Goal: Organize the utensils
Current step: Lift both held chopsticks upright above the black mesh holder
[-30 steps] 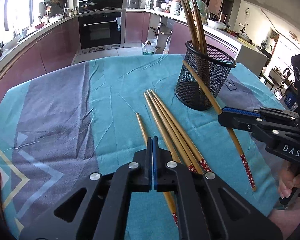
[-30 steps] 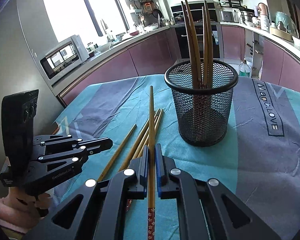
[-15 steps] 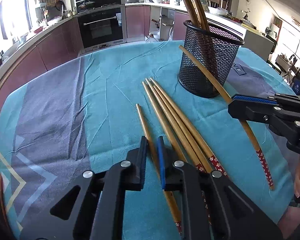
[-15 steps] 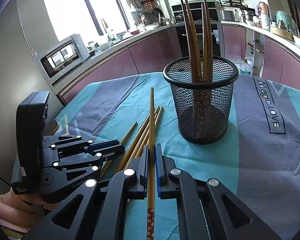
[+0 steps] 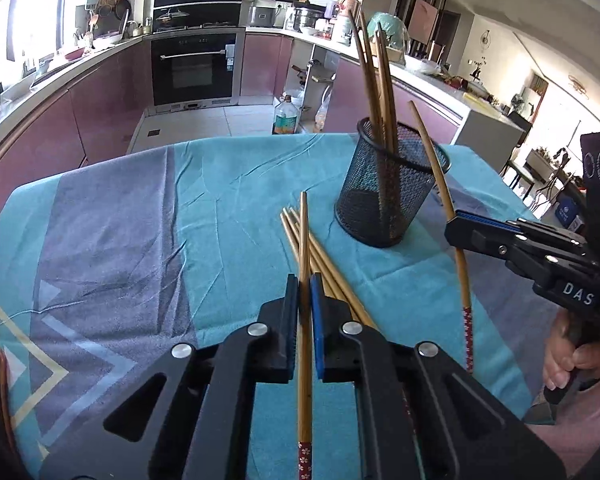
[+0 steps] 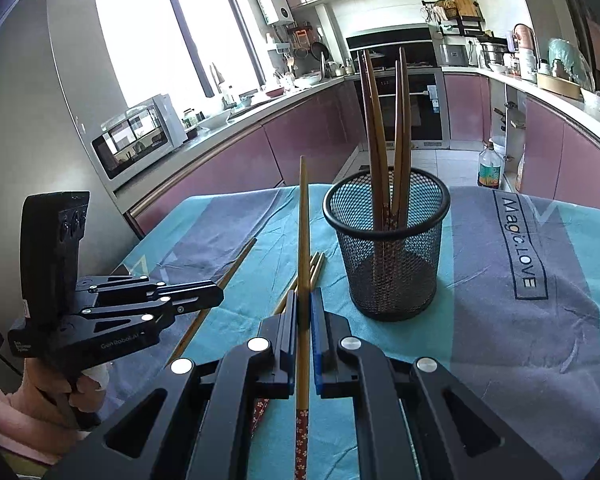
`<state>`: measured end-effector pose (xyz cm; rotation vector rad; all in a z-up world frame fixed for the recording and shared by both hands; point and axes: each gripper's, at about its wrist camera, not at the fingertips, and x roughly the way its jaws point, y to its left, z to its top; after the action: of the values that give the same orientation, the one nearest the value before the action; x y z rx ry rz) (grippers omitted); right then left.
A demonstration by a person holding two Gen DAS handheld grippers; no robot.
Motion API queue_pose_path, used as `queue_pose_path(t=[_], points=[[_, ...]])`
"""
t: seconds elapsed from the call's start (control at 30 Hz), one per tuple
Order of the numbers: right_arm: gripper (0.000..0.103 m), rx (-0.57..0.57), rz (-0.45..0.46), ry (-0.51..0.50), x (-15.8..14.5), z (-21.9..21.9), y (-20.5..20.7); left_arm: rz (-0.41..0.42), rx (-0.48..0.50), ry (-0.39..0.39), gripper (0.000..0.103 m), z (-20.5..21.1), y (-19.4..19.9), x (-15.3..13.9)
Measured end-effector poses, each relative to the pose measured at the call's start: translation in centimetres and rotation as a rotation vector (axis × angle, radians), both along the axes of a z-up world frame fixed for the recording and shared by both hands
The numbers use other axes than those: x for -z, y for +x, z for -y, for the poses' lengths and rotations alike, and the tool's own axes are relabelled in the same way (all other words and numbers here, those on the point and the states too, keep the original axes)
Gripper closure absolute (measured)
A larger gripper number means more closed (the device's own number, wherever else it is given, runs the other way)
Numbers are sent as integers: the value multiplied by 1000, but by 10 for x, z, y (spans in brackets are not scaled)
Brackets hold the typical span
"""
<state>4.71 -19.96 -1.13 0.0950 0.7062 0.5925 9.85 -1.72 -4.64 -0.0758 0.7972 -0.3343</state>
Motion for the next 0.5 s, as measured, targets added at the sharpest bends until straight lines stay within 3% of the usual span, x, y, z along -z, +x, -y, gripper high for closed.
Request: queue_pose_path(t=[0.5], points=[[98, 22, 120, 56, -47, 23, 2, 197, 80, -197, 96, -20, -22, -87]])
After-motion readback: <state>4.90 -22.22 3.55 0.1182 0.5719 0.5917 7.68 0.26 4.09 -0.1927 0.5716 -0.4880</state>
